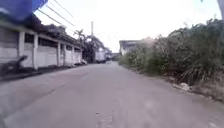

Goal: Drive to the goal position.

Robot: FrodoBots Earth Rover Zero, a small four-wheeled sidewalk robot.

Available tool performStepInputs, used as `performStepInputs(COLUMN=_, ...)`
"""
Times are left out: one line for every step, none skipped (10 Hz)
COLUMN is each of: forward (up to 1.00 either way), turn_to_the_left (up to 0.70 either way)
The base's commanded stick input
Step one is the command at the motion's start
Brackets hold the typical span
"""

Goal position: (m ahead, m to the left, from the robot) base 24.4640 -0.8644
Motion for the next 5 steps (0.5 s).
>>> performStepInputs(forward=1.00, turn_to_the_left=0.00)
performStepInputs(forward=1.00, turn_to_the_left=0.00)
performStepInputs(forward=1.00, turn_to_the_left=0.00)
performStepInputs(forward=1.00, turn_to_the_left=0.00)
performStepInputs(forward=1.00, turn_to_the_left=0.00)
